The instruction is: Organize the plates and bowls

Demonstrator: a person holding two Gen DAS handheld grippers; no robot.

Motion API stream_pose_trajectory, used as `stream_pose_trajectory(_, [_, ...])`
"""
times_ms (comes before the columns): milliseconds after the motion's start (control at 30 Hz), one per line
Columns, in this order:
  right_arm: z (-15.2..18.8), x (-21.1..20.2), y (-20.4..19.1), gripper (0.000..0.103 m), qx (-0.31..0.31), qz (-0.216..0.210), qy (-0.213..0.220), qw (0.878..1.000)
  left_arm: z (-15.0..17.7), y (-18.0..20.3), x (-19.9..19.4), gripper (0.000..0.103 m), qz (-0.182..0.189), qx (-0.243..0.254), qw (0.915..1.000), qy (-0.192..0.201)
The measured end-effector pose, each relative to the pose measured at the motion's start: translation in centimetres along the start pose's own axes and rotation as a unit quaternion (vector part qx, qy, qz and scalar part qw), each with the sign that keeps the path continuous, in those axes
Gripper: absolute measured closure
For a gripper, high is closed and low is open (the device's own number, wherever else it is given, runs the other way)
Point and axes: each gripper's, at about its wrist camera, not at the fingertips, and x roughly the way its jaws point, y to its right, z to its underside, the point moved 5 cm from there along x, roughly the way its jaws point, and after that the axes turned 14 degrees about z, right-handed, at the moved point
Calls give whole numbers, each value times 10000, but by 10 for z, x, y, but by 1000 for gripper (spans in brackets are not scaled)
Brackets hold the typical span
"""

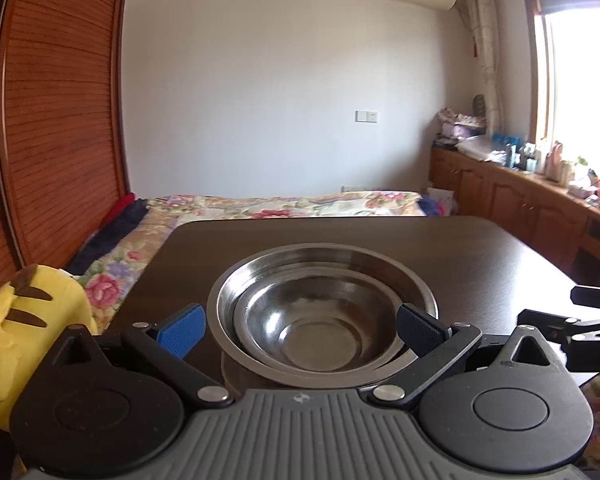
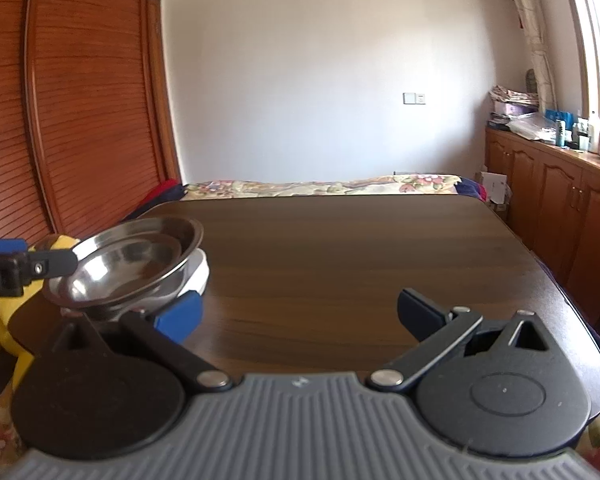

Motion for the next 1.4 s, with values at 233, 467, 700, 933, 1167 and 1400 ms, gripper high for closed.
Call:
stream_pose_trajectory(233, [-3, -3, 7, 0, 79, 144, 191, 9997, -1, 11, 2, 0, 24, 25, 9999, 135])
stream_pose_trajectory(467, [-11, -15, 9, 0, 101, 317, 640, 9974, -5, 20, -1, 0, -28, 120, 9995, 303])
stream_pose_trajectory(700, [-14, -21, 12, 0, 171, 346, 874, 9954, -8, 22, -10, 0, -190, 269, 9982, 503])
stream_pose_trajectory(933, [-13, -21, 12, 0, 149, 394, 935, 9947, -7, 19, -13, 0, -241, 280, 9977, 568])
stream_pose_trajectory(1167, [-10, -22, 13, 0, 126, 389, 925, 9949, -6, 19, -12, 0, -243, 295, 9977, 556])
stream_pose_trajectory(1400, [-10, -22, 11, 0, 114, 380, 890, 9952, -5, 19, -12, 0, -254, 273, 9979, 532])
